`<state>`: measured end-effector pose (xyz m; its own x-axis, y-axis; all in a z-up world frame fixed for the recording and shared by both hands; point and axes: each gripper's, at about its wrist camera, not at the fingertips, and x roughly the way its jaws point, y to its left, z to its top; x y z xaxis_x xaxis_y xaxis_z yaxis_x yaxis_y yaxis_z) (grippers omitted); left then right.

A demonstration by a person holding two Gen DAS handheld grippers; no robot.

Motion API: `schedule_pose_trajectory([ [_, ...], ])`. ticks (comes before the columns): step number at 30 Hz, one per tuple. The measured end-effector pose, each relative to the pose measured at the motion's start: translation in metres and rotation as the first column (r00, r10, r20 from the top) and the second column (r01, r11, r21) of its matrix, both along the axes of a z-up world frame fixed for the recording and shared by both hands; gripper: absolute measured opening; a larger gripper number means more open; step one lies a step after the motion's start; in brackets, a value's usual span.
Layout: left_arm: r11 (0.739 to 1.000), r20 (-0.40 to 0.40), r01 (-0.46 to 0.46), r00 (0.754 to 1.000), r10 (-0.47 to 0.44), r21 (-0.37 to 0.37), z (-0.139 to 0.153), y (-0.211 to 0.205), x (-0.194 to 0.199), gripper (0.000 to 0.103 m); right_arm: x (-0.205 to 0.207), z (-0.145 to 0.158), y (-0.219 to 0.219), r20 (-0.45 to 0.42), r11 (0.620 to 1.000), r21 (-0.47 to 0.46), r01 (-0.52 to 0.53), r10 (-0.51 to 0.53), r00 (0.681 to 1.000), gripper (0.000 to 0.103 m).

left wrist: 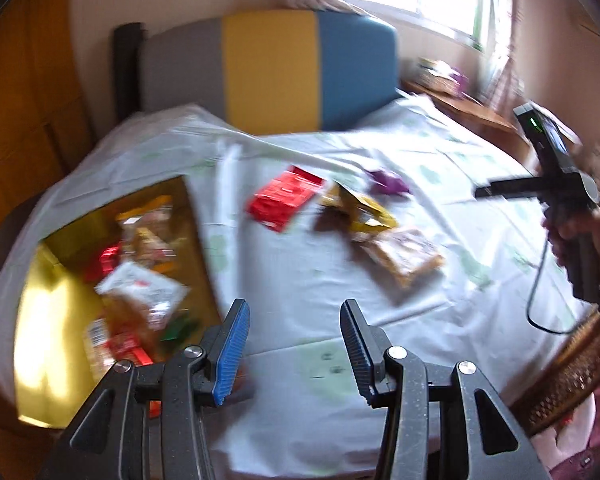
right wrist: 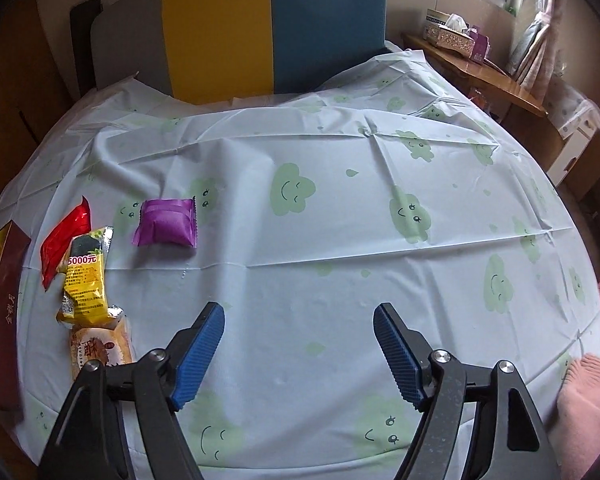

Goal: Organize snacks
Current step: 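Move both grippers back from the tray to the snacks on the cloth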

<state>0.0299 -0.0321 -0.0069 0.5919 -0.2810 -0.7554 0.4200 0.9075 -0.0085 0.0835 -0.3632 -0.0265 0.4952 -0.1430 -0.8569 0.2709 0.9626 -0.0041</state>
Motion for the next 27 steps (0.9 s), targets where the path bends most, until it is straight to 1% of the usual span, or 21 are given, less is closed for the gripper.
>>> schedule_pose_trajectory([
  [1,1.000,-0.020,0.027,0.999,-0.027,0.004,-0.003,-0.008,0.002,0.048,0.000,0.001,-0.001,0.002,1.000,0.003,0.001,-0.001,1.000,0.078],
  [6,0.992,-0.069,0.123,0.990,-0.121,0.032,-0.016,-0.037,0.007,0.048,0.000,0.004,-0.001,0.015,1.000,0.003,-0.001,0.001,1.000,0.078],
  [10,0.981,-0.089,0.183,0.980,-0.178,0.059,-0.024,-0.057,0.012,0.048,-0.002,0.007,0.000,0.027,1.000,0.006,-0.002,0.002,1.000,0.079],
  [12,0.977,-0.113,0.208,0.973,-0.202,0.046,-0.029,-0.066,0.018,0.048,-0.002,0.009,0.000,0.033,1.000,0.007,-0.002,0.002,0.999,0.079],
  [14,0.976,-0.120,0.216,0.970,-0.211,0.034,-0.031,-0.073,0.024,0.048,-0.003,0.011,-0.001,0.041,1.000,0.012,-0.003,0.002,0.999,0.079],
  [19,0.971,-0.143,0.237,0.960,-0.240,-0.042,-0.032,-0.090,0.043,0.048,-0.004,0.015,-0.001,0.057,1.000,0.014,-0.007,0.007,0.998,0.083],
  [27,0.961,-0.181,0.258,0.945,-0.272,-0.097,-0.042,-0.116,0.073,0.049,-0.004,0.018,0.001,0.070,0.999,0.025,-0.020,0.018,0.997,0.084],
])
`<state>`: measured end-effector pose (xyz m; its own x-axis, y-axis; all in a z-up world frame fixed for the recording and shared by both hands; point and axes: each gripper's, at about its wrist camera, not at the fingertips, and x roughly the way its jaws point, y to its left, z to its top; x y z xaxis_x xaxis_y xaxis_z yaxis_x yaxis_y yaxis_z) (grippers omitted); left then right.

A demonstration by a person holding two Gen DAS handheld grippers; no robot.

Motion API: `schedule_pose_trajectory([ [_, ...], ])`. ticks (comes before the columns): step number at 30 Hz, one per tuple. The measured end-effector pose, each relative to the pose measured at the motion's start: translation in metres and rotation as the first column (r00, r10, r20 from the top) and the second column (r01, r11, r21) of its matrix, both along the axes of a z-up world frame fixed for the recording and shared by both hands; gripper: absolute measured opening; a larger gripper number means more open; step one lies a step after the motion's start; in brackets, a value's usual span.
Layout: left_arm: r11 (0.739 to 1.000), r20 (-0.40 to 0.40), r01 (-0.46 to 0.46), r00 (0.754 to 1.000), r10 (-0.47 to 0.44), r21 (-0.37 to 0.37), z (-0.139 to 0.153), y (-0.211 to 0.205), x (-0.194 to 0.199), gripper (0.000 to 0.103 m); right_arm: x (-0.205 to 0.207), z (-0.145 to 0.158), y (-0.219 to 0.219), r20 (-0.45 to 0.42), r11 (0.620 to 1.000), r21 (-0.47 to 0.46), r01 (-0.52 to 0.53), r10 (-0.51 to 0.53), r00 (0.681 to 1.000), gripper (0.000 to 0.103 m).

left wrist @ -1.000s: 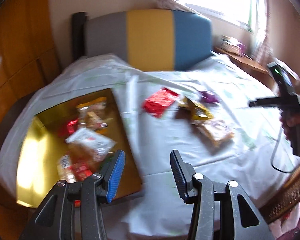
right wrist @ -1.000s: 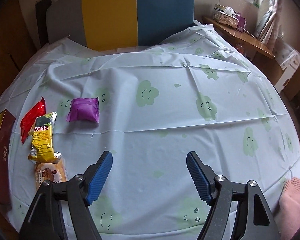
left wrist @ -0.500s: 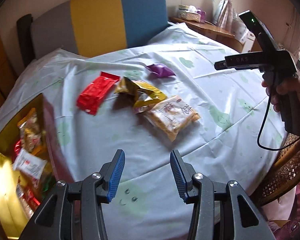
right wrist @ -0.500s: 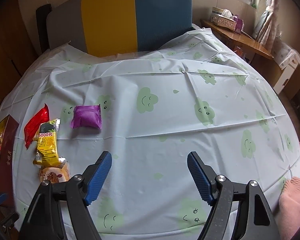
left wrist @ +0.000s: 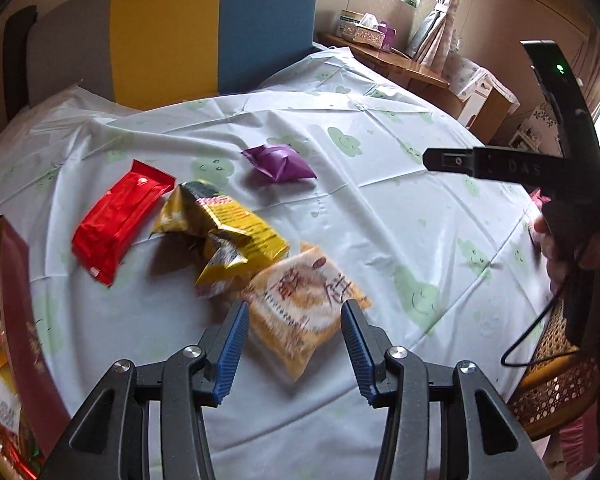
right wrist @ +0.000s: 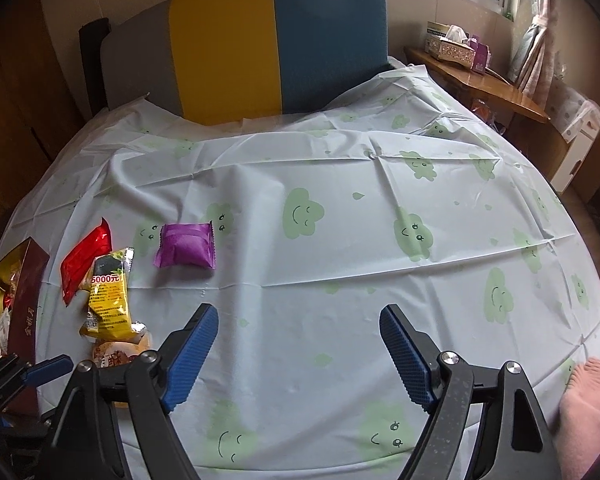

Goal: Organize snacks
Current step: 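Move both grippers back from the tray to the snacks on the cloth, then grasp the round pastry bag with the left gripper and lift it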

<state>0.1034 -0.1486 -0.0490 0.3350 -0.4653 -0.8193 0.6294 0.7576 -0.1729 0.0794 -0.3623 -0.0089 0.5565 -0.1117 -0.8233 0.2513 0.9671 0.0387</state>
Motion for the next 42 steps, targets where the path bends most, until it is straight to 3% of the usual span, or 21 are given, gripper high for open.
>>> schedule_pose_trajectory([
  [4,0.999,0.015,0.041,0.999,-0.041,0.000,-0.001,-0.015,0.010,0.049,0.001,-0.001,0.001,-0.003,1.000,0.003,-0.007,0.007,1.000,0.084],
  [12,0.994,-0.033,0.099,0.995,-0.097,0.037,-0.020,-0.036,0.031,0.050,0.002,-0.002,0.001,-0.009,1.000,0.006,-0.010,0.010,1.000,0.085],
  [21,0.993,-0.149,0.111,0.982,-0.116,-0.043,-0.022,-0.018,0.007,0.050,0.003,-0.003,0.001,-0.016,1.000,0.007,-0.007,0.007,1.000,0.085],
  [25,0.992,-0.127,0.121,0.984,-0.126,-0.044,-0.015,-0.013,-0.006,0.050,0.002,-0.004,0.000,-0.020,1.000,0.005,-0.004,0.004,1.000,0.086],
  [27,0.992,-0.079,0.126,0.989,-0.126,-0.007,-0.011,-0.014,-0.009,0.052,0.002,-0.004,0.000,-0.019,1.000,0.003,-0.004,0.004,1.000,0.086],
  [32,0.981,-0.006,0.179,0.984,-0.179,0.071,-0.009,-0.024,-0.010,0.079,0.002,-0.004,-0.001,-0.021,1.000,0.002,0.001,-0.001,1.000,0.087],
  [42,0.951,-0.017,0.258,0.966,-0.259,0.168,-0.028,-0.045,0.001,0.081,0.003,-0.004,-0.003,-0.020,1.000,0.009,0.006,-0.006,1.000,0.088],
])
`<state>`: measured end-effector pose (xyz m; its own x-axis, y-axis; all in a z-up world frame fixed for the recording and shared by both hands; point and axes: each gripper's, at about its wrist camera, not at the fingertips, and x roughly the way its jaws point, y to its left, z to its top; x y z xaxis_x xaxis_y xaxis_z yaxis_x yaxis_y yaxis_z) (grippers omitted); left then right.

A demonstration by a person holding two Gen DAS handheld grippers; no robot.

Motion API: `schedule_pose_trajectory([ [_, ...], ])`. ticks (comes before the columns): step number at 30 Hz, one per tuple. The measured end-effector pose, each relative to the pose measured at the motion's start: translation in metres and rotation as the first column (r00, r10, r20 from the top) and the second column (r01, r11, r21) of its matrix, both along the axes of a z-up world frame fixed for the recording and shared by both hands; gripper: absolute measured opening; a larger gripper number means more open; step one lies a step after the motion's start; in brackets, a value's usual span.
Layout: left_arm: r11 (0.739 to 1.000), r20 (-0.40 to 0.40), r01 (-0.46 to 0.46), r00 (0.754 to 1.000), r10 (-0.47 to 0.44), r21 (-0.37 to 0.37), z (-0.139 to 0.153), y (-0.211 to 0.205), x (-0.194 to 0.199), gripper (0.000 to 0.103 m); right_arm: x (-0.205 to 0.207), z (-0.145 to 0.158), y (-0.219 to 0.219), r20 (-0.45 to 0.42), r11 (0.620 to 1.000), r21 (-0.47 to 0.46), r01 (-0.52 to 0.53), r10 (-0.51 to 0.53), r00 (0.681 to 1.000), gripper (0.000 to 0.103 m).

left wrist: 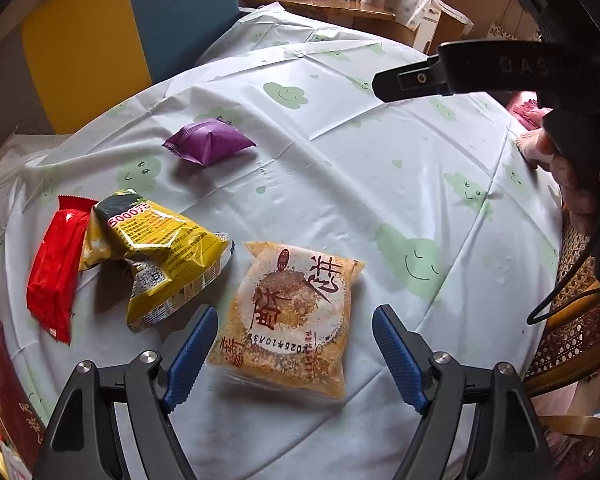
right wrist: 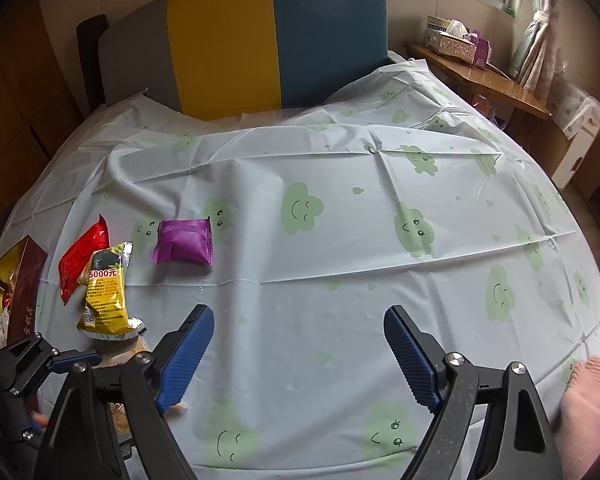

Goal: Organize snacks
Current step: 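Grasp the round pastry bag with the left gripper and lift it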

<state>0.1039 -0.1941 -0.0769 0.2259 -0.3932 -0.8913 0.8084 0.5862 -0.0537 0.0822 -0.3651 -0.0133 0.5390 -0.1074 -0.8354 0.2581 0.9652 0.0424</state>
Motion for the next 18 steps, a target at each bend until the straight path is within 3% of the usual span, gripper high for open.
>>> schedule_pose_trajectory([
  [4,1.000,-0.004,-0.008,1.000,0.008,0.019,-0.007,-0.009,0.004,0.080,0.001,-0.001,0.001,-0.006,1.000,-0.003,-0.004,0.004,1.000,0.088],
  [7,0.999,0.012,-0.031,0.999,0.030,0.039,-0.015,-0.015,0.004,0.068,0.002,-0.003,0.001,-0.017,1.000,-0.005,-0.005,0.005,1.000,0.088],
  [9,0.998,0.010,-0.056,0.998,0.056,0.012,-0.015,-0.010,0.003,0.062,0.003,-0.005,-0.001,-0.022,1.000,-0.003,0.003,-0.003,1.000,0.088],
  [14,0.985,0.021,-0.175,0.984,0.175,-0.011,-0.008,0.015,-0.010,0.062,0.003,-0.008,-0.004,-0.036,1.000,0.002,0.016,-0.016,0.999,0.088],
  [18,0.964,0.091,-0.266,0.960,0.265,0.000,-0.010,0.043,-0.030,0.062,0.004,-0.011,-0.002,-0.051,1.000,-0.005,0.010,-0.010,0.999,0.088],
])
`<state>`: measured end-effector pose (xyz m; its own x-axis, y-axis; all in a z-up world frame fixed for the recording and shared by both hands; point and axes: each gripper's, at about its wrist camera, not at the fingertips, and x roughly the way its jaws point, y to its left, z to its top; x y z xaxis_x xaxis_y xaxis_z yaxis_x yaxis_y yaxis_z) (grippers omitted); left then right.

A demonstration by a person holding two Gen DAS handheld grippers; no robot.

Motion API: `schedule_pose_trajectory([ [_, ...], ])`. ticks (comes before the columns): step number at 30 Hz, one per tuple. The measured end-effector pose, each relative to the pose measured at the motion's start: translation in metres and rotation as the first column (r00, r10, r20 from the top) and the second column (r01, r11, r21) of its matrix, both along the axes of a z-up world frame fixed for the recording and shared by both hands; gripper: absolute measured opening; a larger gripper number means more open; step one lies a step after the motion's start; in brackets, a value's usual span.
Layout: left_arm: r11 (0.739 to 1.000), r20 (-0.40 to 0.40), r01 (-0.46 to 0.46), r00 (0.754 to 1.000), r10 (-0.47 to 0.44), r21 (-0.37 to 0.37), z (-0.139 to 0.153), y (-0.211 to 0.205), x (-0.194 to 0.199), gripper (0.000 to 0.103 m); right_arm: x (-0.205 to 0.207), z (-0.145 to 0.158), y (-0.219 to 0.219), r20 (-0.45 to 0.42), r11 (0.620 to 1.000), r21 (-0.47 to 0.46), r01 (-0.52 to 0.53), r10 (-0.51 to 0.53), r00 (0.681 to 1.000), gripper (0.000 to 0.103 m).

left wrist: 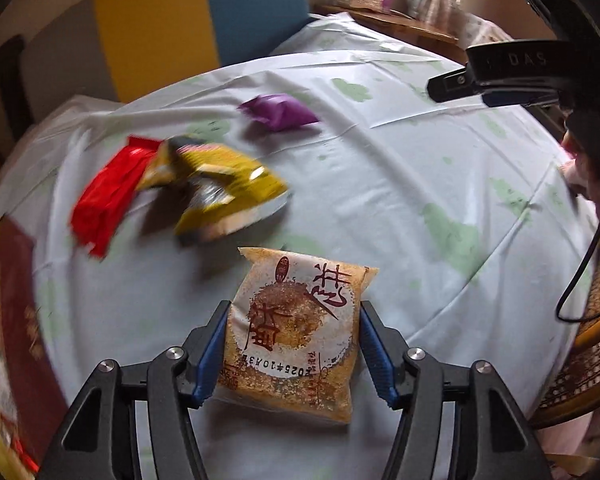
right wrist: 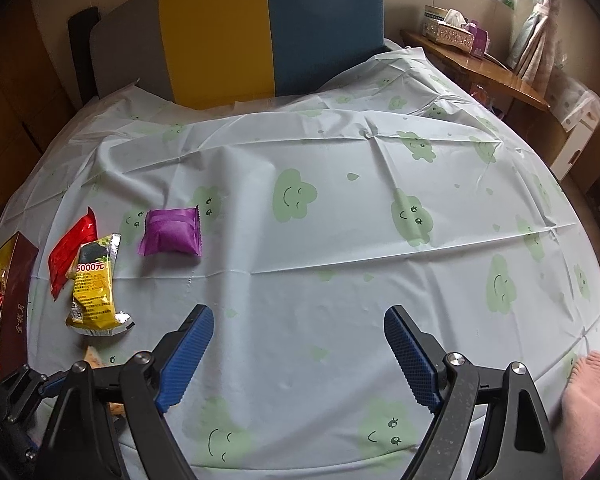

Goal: Organize snacks
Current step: 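Grasp the round pastry bag with the left gripper and lift it, then grasp the purple packet with the right gripper and lift it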

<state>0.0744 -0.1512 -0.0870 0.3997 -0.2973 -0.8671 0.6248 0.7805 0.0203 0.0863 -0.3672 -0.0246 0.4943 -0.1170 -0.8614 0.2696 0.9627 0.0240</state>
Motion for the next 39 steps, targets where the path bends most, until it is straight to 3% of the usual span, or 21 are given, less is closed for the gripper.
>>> schedule_pose_trajectory([
  [4,0.998,0.033,-0.055,0.998,0.057,-0.035,-0.003,0.024,-0.013,0.062,0.001,-0.004,0.002,-0.017,1.000,0.000,-0.010,0.010,1.000,0.088],
  [10,0.995,0.094,-0.063,0.993,0.070,-0.078,-0.009,0.032,-0.028,0.063,0.001,-0.007,0.008,-0.008,0.998,0.035,-0.044,0.044,0.999,0.088],
  [20,0.991,0.157,-0.054,0.985,0.073,-0.124,-0.012,0.037,-0.037,0.063,0.007,-0.010,0.021,0.014,0.970,0.233,-0.072,0.071,0.997,0.088],
  [31,0.986,0.173,-0.055,0.981,0.082,-0.155,-0.013,0.041,-0.040,0.063,0.094,-0.021,0.056,-0.011,0.963,0.244,-0.113,0.119,0.993,0.088],
  [39,0.984,0.174,-0.050,0.982,0.079,-0.169,-0.013,0.044,-0.041,0.063,0.145,-0.046,0.068,-0.111,0.974,0.193,-0.118,0.141,0.984,0.088],
])
